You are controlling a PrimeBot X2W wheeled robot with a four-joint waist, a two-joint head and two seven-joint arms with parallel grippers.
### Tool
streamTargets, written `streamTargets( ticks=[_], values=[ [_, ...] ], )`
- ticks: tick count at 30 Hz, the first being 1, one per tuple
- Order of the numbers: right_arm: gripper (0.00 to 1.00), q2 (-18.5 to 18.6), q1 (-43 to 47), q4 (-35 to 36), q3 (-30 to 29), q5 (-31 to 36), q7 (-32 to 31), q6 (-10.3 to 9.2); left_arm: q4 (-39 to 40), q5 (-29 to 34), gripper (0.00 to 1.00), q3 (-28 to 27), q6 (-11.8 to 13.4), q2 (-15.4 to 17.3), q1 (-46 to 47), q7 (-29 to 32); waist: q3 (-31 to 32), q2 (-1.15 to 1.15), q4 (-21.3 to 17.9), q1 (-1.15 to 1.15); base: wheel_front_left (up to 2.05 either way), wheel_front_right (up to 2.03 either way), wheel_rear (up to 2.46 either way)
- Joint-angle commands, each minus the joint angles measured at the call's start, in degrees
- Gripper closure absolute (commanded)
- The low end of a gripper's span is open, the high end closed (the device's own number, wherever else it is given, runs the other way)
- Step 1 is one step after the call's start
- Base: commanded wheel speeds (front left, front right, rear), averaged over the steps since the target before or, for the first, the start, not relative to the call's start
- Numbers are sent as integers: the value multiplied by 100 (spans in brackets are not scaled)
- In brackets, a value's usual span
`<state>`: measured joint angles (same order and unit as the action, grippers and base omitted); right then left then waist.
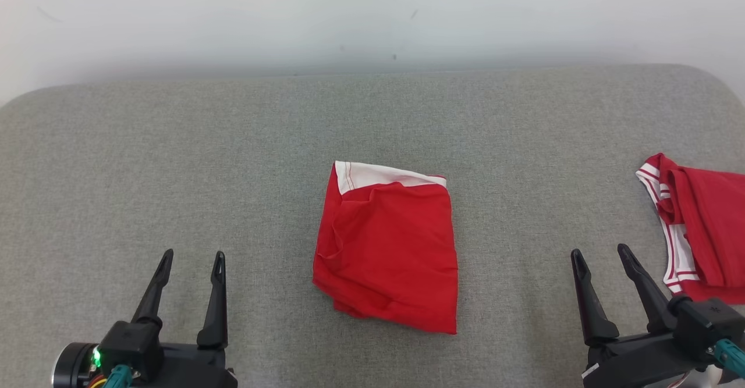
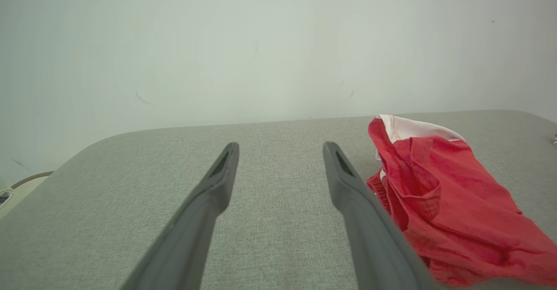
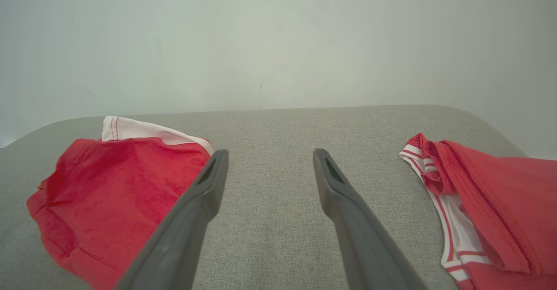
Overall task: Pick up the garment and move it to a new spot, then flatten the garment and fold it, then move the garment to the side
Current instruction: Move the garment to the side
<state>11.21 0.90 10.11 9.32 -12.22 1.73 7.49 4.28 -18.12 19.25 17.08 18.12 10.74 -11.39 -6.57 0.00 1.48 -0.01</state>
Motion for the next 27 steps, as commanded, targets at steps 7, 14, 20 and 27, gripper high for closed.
streamTargets(
  ticks=[7, 14, 20, 27],
  values=[
    [0, 112, 53, 140, 14, 94, -160, 0, 14, 47, 0, 77, 12, 22, 41, 3, -48, 0, 146, 1, 0, 0, 0],
    [0, 330, -115, 59, 294, 51, -366, 0, 8, 33, 0, 126, 39, -67, 102, -70, -196, 0, 478, 1, 0, 0, 0],
    [0, 527, -301, -274, 770, -101, -508, 0, -63, -13, 0, 185, 24, -170, 150, -141, -368, 0, 782, 1, 0, 0, 0],
    [0, 630, -602, -1063, 1286, -395, -506, 0, -185, -28, 0, 280, -60, -303, 282, -244, -589, 0, 1085, 1, 0, 0, 0]
  ],
)
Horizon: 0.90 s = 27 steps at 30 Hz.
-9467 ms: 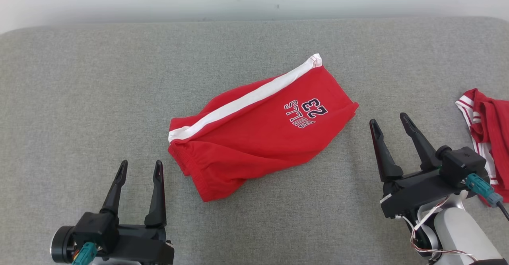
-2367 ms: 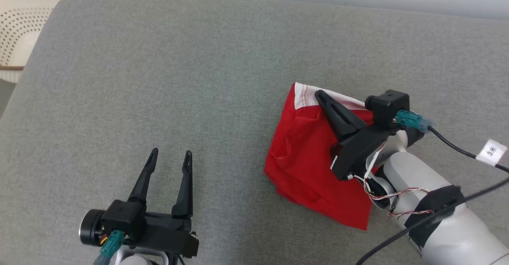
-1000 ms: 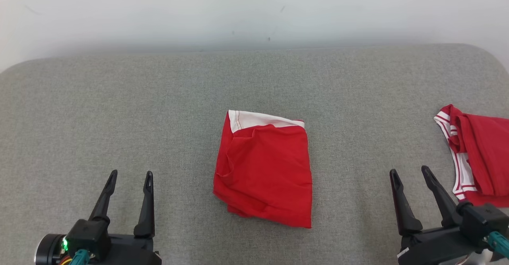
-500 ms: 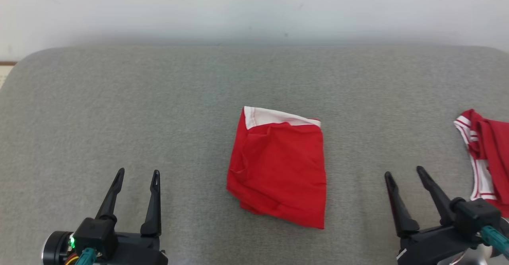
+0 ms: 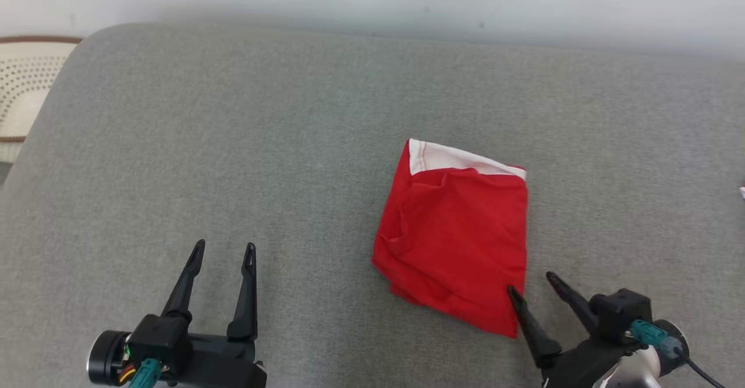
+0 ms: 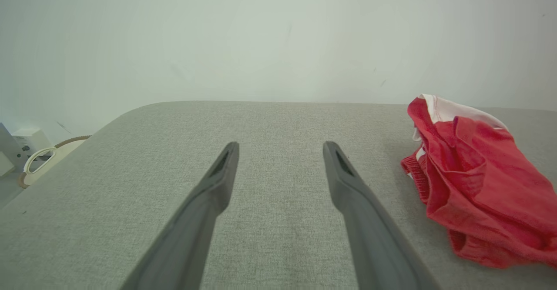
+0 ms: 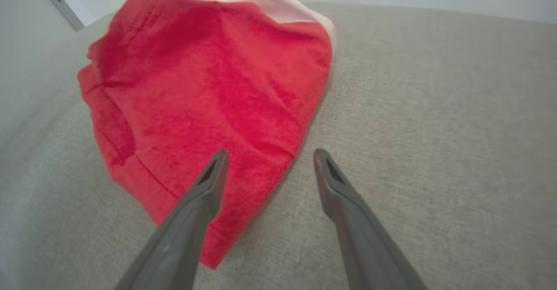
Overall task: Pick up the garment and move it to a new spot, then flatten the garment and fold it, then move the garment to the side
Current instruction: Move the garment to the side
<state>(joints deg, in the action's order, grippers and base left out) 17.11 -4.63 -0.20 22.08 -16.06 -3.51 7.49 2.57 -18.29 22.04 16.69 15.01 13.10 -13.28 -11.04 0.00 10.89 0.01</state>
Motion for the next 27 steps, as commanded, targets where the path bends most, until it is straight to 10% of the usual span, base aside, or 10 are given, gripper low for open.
streamTargets(
  ticks=[1, 12, 14, 15, 27],
  values=[
    [0, 36, -104, -143, 52, -56, 47, 0, -35, -12, 0, 4, -31, -8, 70, -55, -165, 0, 169, -1, 0, 0, 0],
    [0, -219, -537, -1160, 547, -514, -18, 1, -135, 32, 0, 44, -43, -87, 202, -121, -347, 0, 198, -1, 0, 0, 0],
    [55, -253, -565, -1243, 621, -638, -59, 1, -145, 24, 0, 35, -48, -77, 223, -126, -358, 0, 165, -1, 0, 0, 0],
    [100, -252, -591, -1256, 641, -660, -68, 1, -148, 15, 0, 29, -60, -70, 238, -130, -367, 0, 144, -1, 0, 0, 0],
    [100, 320, -685, -669, 625, -261, -128, -4, 64, 98, 0, -37, -2, 65, 305, -130, -507, 0, -709, -1, 0, 0, 0]
  ],
)
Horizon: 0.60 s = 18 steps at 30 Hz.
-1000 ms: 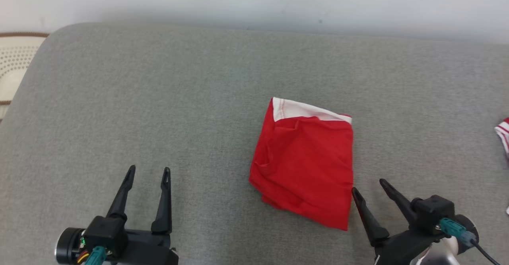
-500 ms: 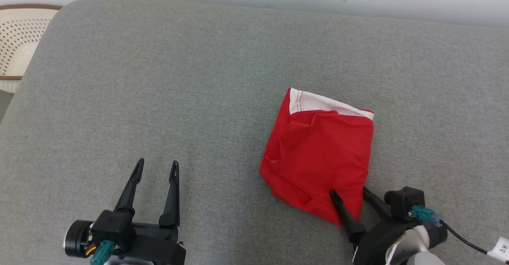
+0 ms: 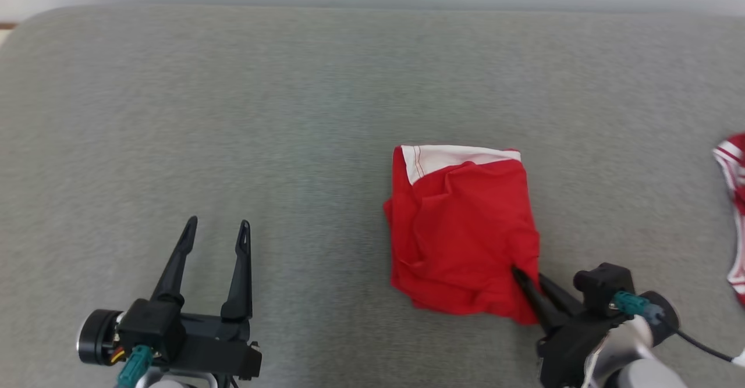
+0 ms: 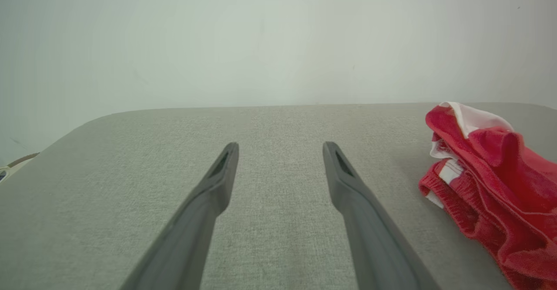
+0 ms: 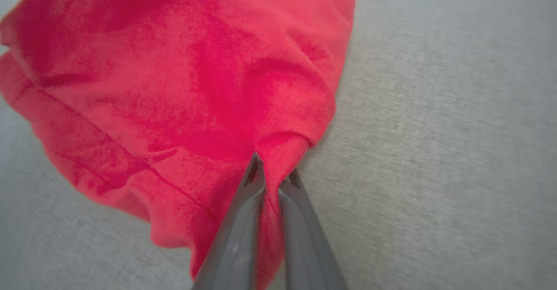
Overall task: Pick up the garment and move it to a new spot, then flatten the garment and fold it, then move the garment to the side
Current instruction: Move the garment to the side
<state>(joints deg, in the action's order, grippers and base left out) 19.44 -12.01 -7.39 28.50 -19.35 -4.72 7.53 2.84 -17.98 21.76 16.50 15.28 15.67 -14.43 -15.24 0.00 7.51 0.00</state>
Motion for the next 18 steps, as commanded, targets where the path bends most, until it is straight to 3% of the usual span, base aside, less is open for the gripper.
streamTargets(
  ticks=[1, 5, 6, 8, 18],
  values=[
    [100, 163, 57, 121, -17, 100, -34, -8, 73, 72, 0, -24, 28, 64, 49, 0, -114, 0, -516, 0, 0, 0, 0],
    [100, 475, 118, 312, -142, 196, -113, -7, 210, 138, 0, 3, 1, 171, 133, 112, -255, 0, -1075, 0, 0, 0, 0],
    [100, 666, 106, 376, -232, 275, -84, -7, 299, 199, 0, 11, -23, 272, 236, 215, -365, 0, -1496, 0, 0, 0, 0],
    [100, 840, -49, 414, -298, 350, -31, -7, 401, 247, 0, 15, -33, 388, 332, 350, -483, 0, -1871, 0, 0, 0, 0],
    [100, 1464, -927, 454, -608, 541, 167, -8, 664, 461, 0, 151, -98, 580, 677, 762, -869, 0, -2546, 0, 0, 0, 0]
  ],
)
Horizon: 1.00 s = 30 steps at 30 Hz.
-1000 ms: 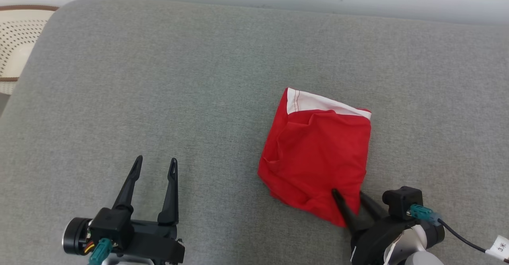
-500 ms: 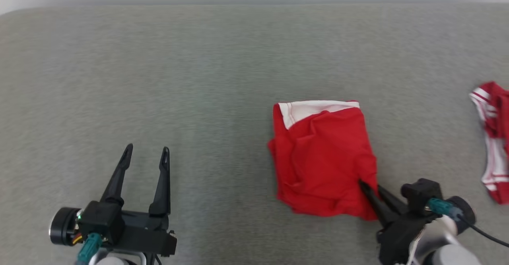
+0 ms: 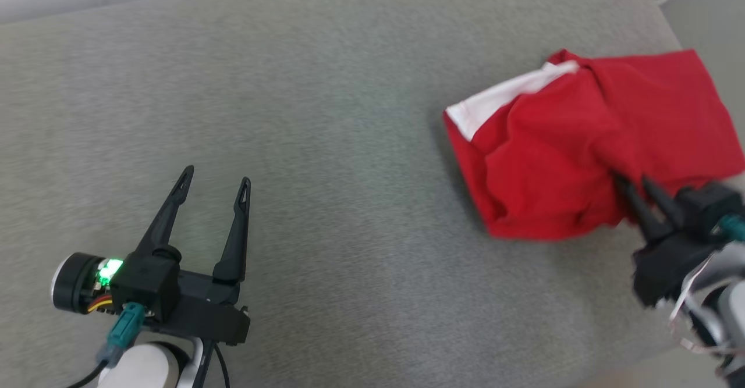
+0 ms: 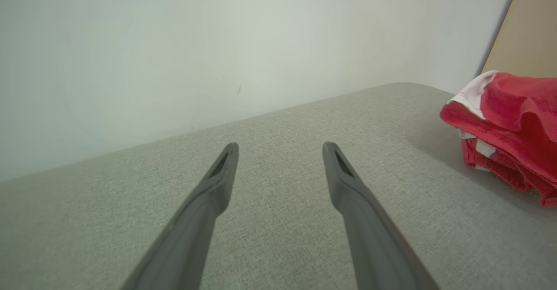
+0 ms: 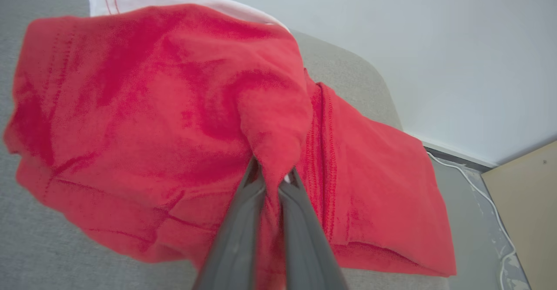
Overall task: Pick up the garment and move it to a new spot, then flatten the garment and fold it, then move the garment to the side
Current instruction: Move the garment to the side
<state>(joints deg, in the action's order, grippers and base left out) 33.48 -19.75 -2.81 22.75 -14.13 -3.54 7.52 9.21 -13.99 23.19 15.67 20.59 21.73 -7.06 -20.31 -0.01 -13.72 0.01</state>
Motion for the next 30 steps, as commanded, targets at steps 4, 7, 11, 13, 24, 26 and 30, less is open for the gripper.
streamTargets(
  ticks=[4, 7, 11, 13, 24, 26, 30],
  values=[
    [100, 238, -495, -135, -11, -13, 155, -6, 100, 99, 0, 18, 4, 97, 120, 121, -460, 1, -504, -1, 0, 0, 0],
    [100, 388, -800, -398, -82, -174, 255, -6, 167, 145, 0, 38, -36, 142, 213, 192, -569, 1, -495, -1, 0, 0, 0],
    [100, 565, -1138, -842, -287, -297, 450, -6, 239, 161, 0, 43, -27, 194, 296, 267, -711, 1, -462, -1, 0, 0, 0],
    [100, 588, -1286, -1047, -353, -390, 518, -6, 256, 164, 0, 40, -11, 204, 308, 279, -770, 1, -454, -1, 0, 0, 0],
    [67, 403, -1873, -2652, -123, -1085, 803, -6, 183, 167, 0, 130, -30, 119, 487, 215, -965, 1, -256, -1, 0, 0, 0],
    [0, 350, -1901, -2900, -94, -1188, 885, -6, 159, 149, 0, 128, -7, 105, 484, 191, -950, 1, -231, -1, 0, 0, 0],
    [0, 296, -1803, -3323, -126, -1359, 1067, -6, 89, 79, 0, 128, 1, 74, 405, 126, -835, 1, -179, -1, 0, 0, 0]
  ],
)
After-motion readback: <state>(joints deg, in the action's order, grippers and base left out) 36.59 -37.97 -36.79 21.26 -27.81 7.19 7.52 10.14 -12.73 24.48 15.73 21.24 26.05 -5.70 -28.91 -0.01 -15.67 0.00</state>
